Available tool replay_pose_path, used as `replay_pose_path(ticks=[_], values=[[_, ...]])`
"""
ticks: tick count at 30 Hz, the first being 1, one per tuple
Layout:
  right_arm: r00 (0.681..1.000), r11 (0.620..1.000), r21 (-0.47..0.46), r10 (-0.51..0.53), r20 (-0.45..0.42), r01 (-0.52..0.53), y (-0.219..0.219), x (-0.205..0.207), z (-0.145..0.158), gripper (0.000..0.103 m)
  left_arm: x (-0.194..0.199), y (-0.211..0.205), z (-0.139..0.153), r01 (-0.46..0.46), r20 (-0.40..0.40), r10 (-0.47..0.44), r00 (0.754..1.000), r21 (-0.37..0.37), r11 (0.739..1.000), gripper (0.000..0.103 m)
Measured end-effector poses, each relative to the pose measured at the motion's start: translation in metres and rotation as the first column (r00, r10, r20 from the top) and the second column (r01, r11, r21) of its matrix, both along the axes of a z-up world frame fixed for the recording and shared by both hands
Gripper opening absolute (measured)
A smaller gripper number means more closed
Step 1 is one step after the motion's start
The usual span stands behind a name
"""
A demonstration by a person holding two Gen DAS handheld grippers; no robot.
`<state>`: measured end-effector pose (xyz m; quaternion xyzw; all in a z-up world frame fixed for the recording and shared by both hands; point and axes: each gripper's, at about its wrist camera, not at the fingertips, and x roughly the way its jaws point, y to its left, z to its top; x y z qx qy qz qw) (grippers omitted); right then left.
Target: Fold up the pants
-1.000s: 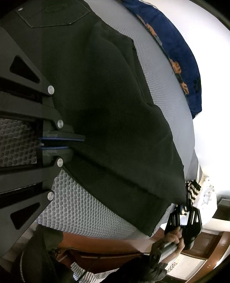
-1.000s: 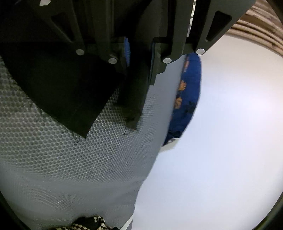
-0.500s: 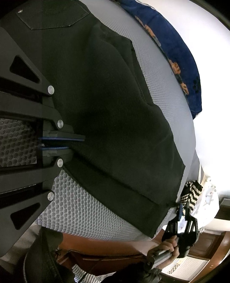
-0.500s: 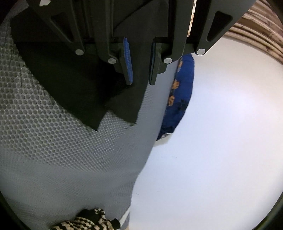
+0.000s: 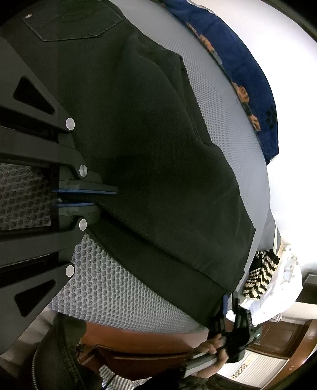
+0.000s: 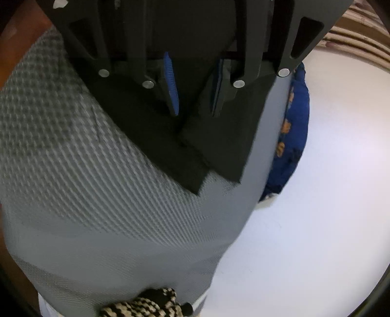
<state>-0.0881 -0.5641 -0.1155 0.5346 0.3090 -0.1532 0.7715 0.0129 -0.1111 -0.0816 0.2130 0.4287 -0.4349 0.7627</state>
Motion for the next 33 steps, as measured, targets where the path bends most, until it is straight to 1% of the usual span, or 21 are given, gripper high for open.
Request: replay_pose_path(ticks=[4, 9, 11, 13, 15, 18, 21, 22, 24, 27, 30, 33], values=[[0.999, 1.000, 0.010, -0.019, 0.030, 0.019, -0.009, -0.001, 0.000, 0.024, 0.000, 0.000, 0.000, 0.001, 0.001, -0.001, 1.000, 0.002, 1.000, 0.006], [0.999, 1.000, 0.006, -0.018, 0.040, 0.018, -0.023, 0.018, 0.001, 0.023, 0.000, 0.000, 0.000, -0.003, -0.003, 0.003, 1.000, 0.001, 1.000, 0.006], [0.999, 1.000, -0.004, -0.003, 0.032, 0.003, -0.024, 0.025, 0.003, 0.015, 0.000, 0.001, 0.000, -0.004, -0.005, 0.004, 1.000, -0.001, 1.000, 0.006], [1.000, 1.000, -0.002, 0.017, 0.023, -0.017, -0.023, 0.029, 0.005, 0.010, 0.001, 0.001, 0.000, -0.006, -0.009, 0.006, 1.000, -0.002, 1.000, 0.006], [0.999, 1.000, -0.004, 0.028, 0.021, -0.028, -0.020, 0.033, 0.013, 0.008, 0.001, 0.001, 0.000, -0.003, -0.012, 0.003, 1.000, 0.002, 1.000, 0.006], [0.998, 0.998, -0.038, 0.049, 0.028, -0.048, -0.017, 0.041, 0.035, 0.005, 0.001, 0.000, 0.000, 0.002, -0.010, -0.002, 1.000, 0.006, 1.000, 0.006], [0.996, 0.993, -0.095, 0.069, 0.051, -0.064, -0.014, 0.050, 0.072, 0.005, 0.001, -0.002, 0.002, 0.010, 0.000, -0.010, 1.000, 0.015, 1.000, 0.006], [0.995, 0.990, -0.120, 0.078, 0.069, -0.069, -0.013, 0.050, 0.089, 0.005, 0.000, -0.002, 0.002, 0.012, 0.004, -0.012, 1.000, 0.017, 1.000, 0.006], [0.992, 0.986, -0.149, 0.091, 0.087, -0.077, -0.010, 0.051, 0.111, 0.005, -0.001, -0.003, 0.004, 0.011, 0.014, -0.012, 1.000, 0.013, 1.000, 0.006], [0.990, 0.971, -0.220, 0.117, 0.075, -0.098, -0.001, 0.046, 0.140, 0.005, -0.001, -0.005, 0.008, 0.013, 0.026, -0.013, 1.000, 0.008, 1.000, 0.006], [0.993, 0.962, -0.256, 0.108, 0.046, -0.093, 0.004, 0.031, 0.147, 0.004, -0.002, -0.005, 0.011, 0.028, 0.035, -0.028, 0.999, 0.006, 1.000, 0.006], [0.998, 0.965, -0.253, 0.067, 0.006, -0.063, 0.003, 0.004, 0.134, 0.004, -0.003, -0.006, 0.012, 0.056, 0.045, -0.056, 0.997, 0.011, 0.998, 0.006]])
